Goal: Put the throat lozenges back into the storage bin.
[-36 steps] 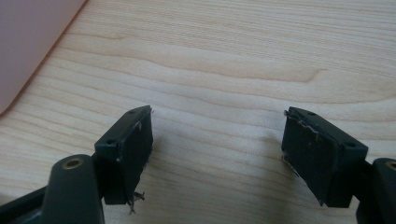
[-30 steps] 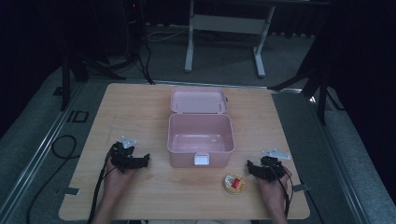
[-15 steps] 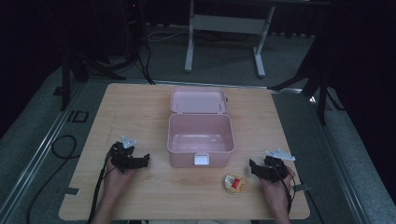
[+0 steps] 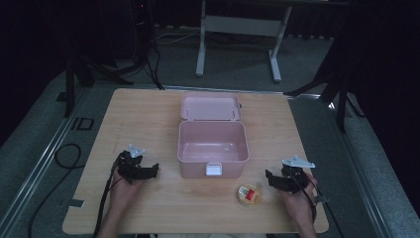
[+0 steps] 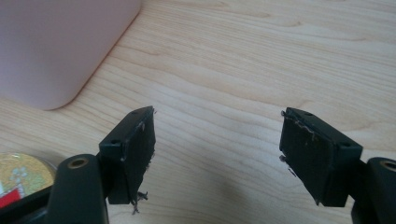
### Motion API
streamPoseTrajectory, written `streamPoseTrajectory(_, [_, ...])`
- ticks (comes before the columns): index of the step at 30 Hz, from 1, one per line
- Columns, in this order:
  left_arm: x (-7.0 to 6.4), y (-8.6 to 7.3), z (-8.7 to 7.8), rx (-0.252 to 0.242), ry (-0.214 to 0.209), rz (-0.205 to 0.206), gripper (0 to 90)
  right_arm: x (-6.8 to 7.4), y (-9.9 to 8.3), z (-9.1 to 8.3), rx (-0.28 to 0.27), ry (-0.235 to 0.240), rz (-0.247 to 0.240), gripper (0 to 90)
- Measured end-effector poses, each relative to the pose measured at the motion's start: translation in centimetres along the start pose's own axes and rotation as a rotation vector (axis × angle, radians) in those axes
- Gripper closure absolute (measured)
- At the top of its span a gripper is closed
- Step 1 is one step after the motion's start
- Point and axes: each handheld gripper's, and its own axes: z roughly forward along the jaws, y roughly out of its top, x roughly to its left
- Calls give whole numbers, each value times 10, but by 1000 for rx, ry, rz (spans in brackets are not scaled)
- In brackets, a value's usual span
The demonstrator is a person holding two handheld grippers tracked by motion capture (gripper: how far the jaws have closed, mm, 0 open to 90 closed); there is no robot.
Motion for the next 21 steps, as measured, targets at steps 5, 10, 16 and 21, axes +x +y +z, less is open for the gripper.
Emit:
streamPoseTrajectory(5, [0, 0, 0, 0, 0, 0, 69, 1, 7, -3, 1, 4, -26, 264])
streamPoseTrajectory(10, [0, 0, 0, 0, 0, 0, 69, 2, 12, -7, 0, 7, -41, 264])
streamPoseTrajectory(16, [0, 0, 0, 0, 0, 0, 69, 4, 17, -11, 6, 15, -61, 260])
streamPoseTrajectory(21, [0, 0, 0, 0, 0, 0, 69, 8, 22, -16, 14, 25, -86, 246])
